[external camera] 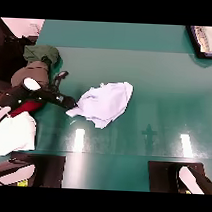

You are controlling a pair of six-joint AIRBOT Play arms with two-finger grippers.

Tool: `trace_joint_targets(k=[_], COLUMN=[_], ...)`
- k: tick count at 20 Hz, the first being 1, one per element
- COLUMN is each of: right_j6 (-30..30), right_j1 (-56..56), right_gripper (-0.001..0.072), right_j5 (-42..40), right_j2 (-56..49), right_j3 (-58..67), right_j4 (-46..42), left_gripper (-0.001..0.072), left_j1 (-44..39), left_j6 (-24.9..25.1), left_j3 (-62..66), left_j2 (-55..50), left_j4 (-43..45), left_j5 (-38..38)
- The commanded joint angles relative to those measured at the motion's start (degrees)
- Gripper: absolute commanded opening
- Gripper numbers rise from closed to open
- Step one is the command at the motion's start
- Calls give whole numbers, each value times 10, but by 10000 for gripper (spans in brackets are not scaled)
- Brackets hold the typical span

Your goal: Fold the shirts.

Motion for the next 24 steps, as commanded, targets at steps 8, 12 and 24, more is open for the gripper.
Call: trace_joint_targets(k=[8,12,24], right_j6=[3,2,-13], right_j1=[171,320,541], right_gripper=[467,508,446], right_j5=[-54,-203,-392], right_j2=[70,-3,-305], right_j3=[-426,-593,-451], right_j4=[38,167,226], left_gripper=[24,25,25], left_j1=[0,0,0], left_j6=[-80,-138,-153], left_j3=[116,116,116], left_j2=[144,144,144], left_j4=[62,170,170], left_j5=[-172,-179,-181])
